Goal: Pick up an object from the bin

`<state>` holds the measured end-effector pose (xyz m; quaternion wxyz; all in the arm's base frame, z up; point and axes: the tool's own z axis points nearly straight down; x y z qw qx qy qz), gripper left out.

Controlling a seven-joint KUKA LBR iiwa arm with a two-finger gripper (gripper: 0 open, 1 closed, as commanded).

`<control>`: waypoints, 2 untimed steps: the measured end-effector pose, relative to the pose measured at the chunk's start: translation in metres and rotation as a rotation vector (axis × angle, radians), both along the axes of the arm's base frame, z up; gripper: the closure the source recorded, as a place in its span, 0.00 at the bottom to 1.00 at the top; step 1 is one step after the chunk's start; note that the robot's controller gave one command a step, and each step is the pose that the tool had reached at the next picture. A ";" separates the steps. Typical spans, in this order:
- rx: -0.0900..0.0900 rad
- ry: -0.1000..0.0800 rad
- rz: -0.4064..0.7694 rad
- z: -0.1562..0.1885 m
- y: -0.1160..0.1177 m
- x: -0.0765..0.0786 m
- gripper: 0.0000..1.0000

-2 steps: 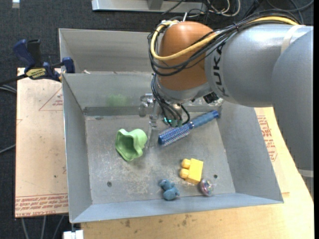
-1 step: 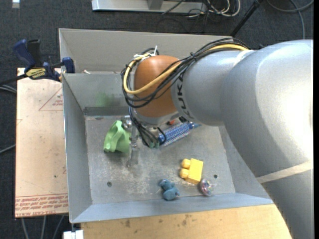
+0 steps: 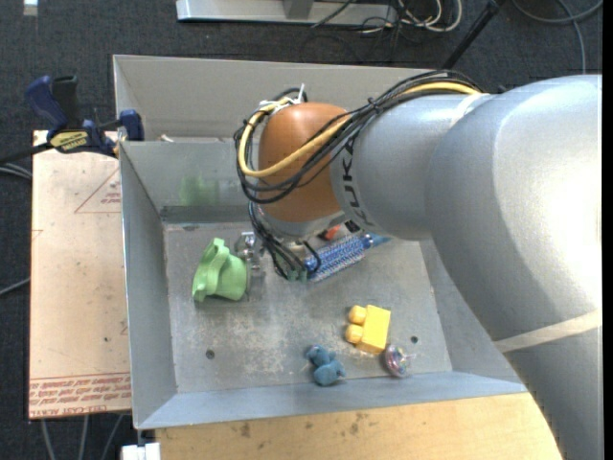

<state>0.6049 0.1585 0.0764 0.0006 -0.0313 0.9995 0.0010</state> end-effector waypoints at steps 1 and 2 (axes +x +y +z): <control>0.005 -0.009 0.020 0.139 0.075 -0.025 1.00; 0.000 -0.001 0.015 0.133 0.072 -0.025 0.00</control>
Offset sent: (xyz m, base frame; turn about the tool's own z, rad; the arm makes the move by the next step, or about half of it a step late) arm -0.0256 0.0708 0.1333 -0.0132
